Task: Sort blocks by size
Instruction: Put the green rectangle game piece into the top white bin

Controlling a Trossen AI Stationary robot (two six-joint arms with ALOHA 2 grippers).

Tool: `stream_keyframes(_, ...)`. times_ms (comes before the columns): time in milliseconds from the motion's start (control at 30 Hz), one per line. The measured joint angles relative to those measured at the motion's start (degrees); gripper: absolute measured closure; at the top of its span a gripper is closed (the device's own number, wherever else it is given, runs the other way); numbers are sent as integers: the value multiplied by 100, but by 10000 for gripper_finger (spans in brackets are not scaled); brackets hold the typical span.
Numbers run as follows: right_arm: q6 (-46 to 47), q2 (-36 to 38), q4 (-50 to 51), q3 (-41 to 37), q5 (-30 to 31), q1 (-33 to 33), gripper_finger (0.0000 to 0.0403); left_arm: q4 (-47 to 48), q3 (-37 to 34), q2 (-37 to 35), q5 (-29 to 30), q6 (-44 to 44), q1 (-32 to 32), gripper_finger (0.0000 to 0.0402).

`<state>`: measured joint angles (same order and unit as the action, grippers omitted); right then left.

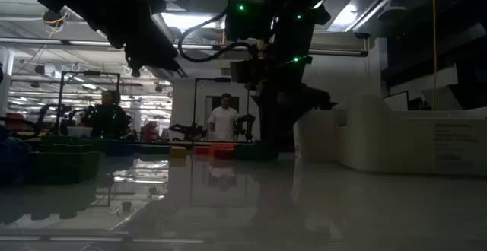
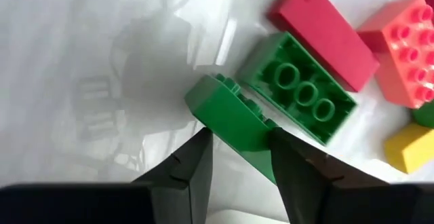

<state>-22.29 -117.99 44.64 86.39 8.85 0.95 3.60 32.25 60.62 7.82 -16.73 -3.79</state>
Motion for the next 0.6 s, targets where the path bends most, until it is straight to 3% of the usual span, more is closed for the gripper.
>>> stream_keyframes(233,0,-2,-67,-7,12,384,260,0,0,0,0,0,0,224)
stream_keyframes(333,-2,-22,-190,-15,300,501,260,2,2,0,0,0,0,224)
stream_keyframes(600,-8,-31,-238,-24,457,510,260,4,4,0,-7,-116,0,224)
